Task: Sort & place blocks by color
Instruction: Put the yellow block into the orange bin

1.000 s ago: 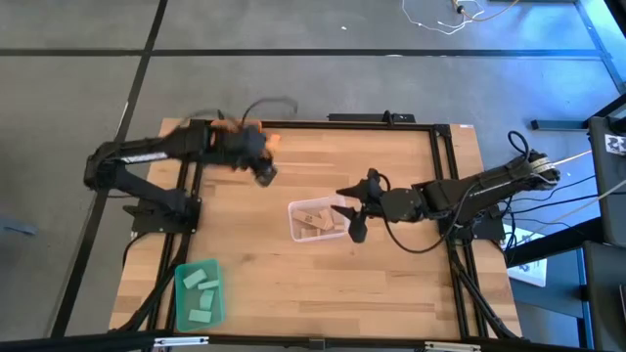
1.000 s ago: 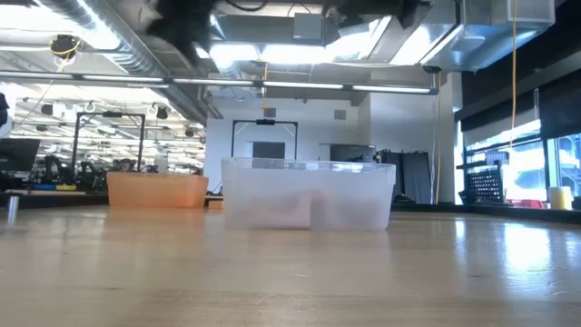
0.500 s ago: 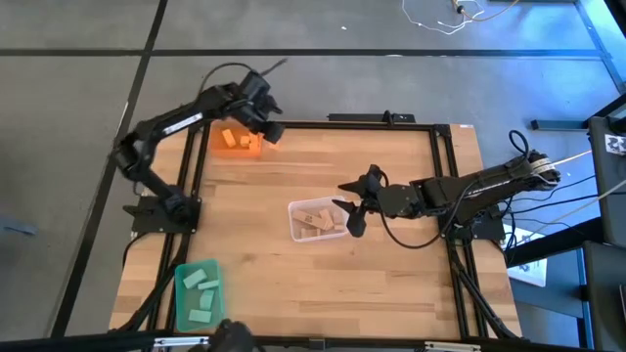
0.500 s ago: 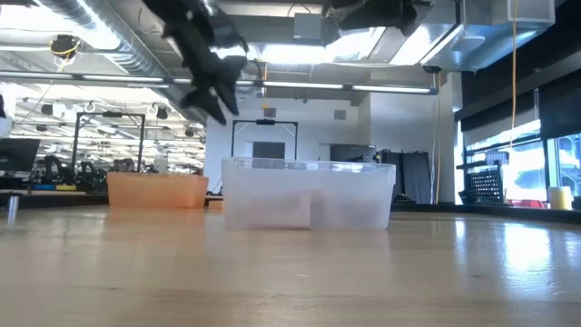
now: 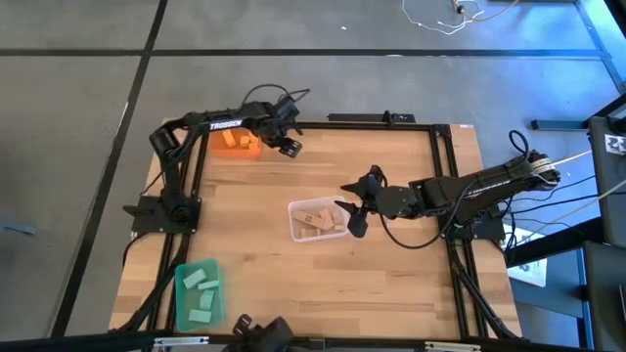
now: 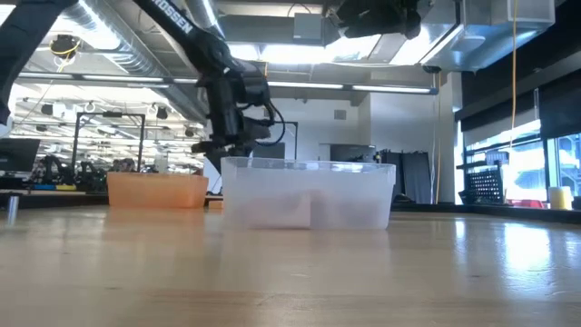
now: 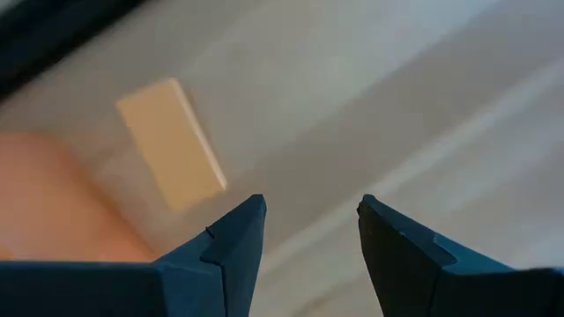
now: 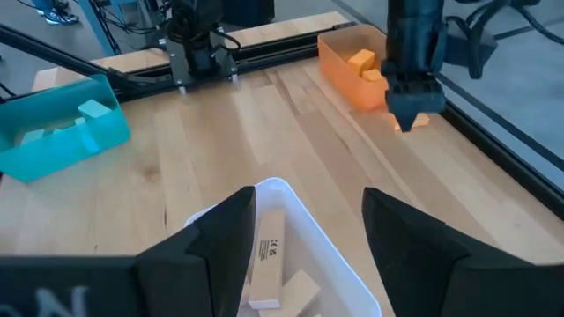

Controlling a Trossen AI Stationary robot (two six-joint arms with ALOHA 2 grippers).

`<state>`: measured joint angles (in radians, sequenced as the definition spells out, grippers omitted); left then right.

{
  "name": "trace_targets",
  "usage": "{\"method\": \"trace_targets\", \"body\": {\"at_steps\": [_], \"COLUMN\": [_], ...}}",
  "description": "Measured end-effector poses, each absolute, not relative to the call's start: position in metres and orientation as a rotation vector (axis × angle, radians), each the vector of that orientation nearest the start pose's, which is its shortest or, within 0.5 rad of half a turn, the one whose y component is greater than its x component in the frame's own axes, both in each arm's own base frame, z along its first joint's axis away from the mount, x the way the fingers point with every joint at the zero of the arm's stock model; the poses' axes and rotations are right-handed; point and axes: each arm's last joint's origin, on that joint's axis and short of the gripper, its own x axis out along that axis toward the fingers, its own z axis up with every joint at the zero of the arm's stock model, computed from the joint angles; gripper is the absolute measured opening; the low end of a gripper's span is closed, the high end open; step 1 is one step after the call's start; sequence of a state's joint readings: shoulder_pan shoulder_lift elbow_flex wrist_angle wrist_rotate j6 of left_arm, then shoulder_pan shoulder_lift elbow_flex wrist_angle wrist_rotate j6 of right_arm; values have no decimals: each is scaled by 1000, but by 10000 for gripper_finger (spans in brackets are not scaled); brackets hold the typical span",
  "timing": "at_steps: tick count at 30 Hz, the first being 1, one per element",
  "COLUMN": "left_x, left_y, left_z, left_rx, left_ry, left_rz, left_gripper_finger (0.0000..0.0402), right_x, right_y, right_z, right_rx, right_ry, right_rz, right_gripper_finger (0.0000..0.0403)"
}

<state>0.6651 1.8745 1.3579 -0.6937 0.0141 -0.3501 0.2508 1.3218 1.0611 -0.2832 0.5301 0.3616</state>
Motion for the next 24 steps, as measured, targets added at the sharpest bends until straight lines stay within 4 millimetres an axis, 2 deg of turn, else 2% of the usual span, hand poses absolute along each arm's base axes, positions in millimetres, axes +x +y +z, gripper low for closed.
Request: {"method": "trace_targets", "body": {"at_steps": [7, 24], "left_x": [303, 293], "left_y": [226, 242], "left_z": [196, 187], "left_rx": [-571, -639], "left_ry": [1042, 1009], "left_rz": [992, 1034], "left_gripper_finger": [174, 174], "right_x": [281, 279], "right_y": [57, 57], "right_z": [306, 302], "right_rx": [143, 91], "right_ry": [450, 497], "right_rz": [-351, -348], "right_gripper_finger": [209, 209]}}
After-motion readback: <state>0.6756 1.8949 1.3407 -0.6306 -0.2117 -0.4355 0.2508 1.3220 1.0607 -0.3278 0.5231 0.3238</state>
